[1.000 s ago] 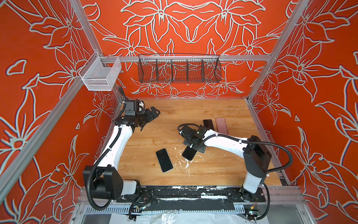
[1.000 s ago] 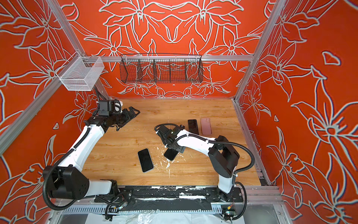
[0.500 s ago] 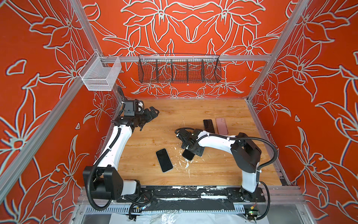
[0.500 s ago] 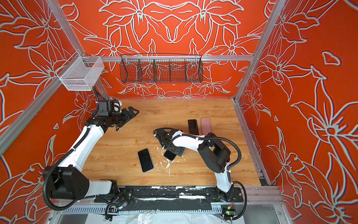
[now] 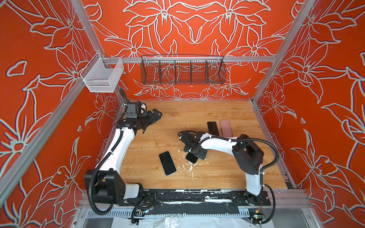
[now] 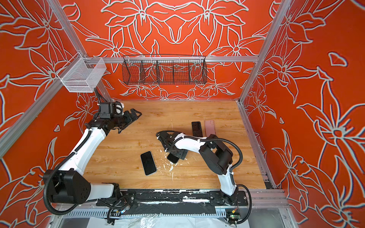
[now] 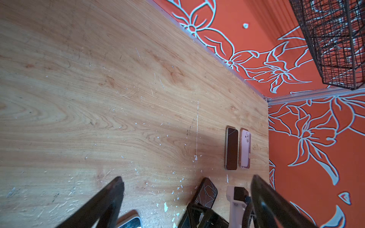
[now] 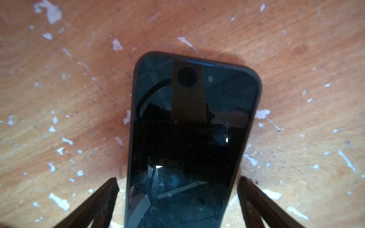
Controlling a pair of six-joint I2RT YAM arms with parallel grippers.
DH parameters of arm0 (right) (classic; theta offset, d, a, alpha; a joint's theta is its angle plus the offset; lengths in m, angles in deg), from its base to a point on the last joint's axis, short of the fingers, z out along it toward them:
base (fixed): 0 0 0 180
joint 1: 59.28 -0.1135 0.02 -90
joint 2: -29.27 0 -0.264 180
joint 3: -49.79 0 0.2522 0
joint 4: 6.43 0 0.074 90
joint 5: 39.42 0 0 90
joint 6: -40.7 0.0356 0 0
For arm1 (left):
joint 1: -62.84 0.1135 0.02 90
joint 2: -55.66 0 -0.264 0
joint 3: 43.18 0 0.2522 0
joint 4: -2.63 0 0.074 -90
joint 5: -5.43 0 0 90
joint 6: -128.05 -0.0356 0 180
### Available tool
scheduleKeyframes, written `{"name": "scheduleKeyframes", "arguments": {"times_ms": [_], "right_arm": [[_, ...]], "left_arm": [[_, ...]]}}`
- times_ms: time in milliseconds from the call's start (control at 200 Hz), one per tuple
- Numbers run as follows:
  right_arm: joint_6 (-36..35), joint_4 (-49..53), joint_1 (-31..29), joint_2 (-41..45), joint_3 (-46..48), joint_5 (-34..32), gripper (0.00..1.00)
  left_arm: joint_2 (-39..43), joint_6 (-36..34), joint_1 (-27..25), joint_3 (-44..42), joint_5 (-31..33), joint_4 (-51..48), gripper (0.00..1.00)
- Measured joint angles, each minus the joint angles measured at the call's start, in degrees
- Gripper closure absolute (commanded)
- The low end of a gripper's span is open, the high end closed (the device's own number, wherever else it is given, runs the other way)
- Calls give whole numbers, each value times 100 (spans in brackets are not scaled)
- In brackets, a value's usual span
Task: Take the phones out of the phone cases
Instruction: 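Lower the right gripper onto the black phone and close on its end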
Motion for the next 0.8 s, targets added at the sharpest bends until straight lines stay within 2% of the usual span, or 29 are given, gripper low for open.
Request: {"name": "scheduleKeyframes", "arguments": {"times_ms": [275,415,565,801], "right_arm": [[50,-15,52,-7,2,4,10],[142,-116,66,63,136,26,19],[234,-313,74,210,356,15,38],[20,-433,74,278,450,20,47]], "left_arm": [[0,66,120,0,-114,2,3],[0,90,164,0,-164,4,3],[0,111,186,0,-205,9,3],[-7,186,188,-13,-267,44,3]]}}
